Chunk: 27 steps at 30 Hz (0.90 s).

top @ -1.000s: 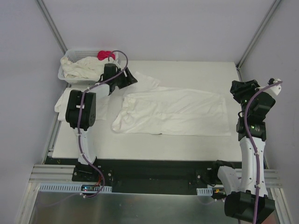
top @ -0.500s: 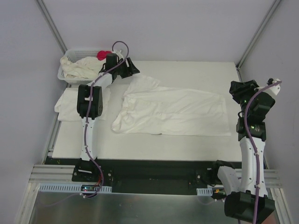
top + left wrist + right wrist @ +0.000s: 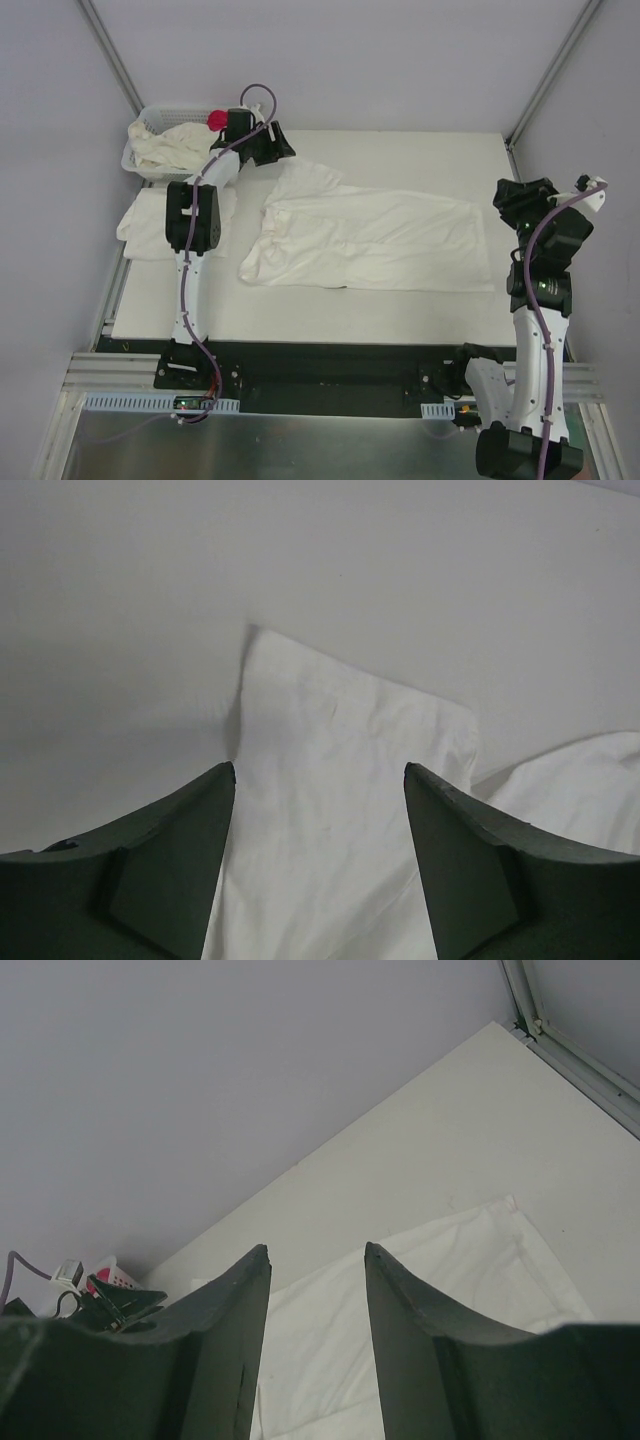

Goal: Fold and stack the t-shirts
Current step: Grap the side of the flattened tshirt furthest away from the robot with both arms

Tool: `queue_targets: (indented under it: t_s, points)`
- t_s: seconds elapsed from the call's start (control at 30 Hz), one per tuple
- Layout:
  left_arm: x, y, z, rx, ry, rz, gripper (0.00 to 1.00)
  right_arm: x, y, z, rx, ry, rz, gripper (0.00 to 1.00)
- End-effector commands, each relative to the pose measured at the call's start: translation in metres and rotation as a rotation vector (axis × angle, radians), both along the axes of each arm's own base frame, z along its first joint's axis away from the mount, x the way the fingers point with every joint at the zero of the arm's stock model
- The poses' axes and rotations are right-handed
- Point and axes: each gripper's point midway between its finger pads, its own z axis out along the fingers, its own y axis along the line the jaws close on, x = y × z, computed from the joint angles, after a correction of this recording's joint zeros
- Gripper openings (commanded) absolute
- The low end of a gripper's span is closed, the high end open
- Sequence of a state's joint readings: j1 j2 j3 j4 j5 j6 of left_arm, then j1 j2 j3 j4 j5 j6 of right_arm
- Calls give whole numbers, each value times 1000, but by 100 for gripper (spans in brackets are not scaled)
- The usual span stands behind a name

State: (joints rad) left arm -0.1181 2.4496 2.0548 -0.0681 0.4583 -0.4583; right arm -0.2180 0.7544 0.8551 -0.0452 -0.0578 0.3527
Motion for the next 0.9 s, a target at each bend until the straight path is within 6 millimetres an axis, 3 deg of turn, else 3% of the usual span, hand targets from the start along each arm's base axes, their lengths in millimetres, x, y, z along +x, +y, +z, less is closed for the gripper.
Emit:
queue_targets:
  t_s: [0.0, 0.2, 0.37, 0.4, 0.43, 0.63, 0.87]
  points:
    - [0, 47, -1, 206, -3, 61, 68, -2, -6, 25, -23, -56, -25, 45]
    - [-3, 49, -10, 360, -4, 1, 68, 7, 0, 24, 11, -57, 9, 45]
    - [-6, 31, -15, 398, -7, -67, 68, 11, 0, 30, 21, -77, 12, 45]
    - [-3, 29, -8, 400, -23, -70, 68, 12, 1, 31, 23, -82, 17, 45]
    - [-6, 26, -15, 400, 0, -85, 68, 12, 0, 32, 24, -85, 17, 45]
    - [-16, 6, -13, 298, 22, -154, 67, 17, 0, 31, 34, -88, 19, 45]
    - [-12, -9, -16, 213, 34, -172, 68, 22, 0, 26, 44, -82, 24, 45]
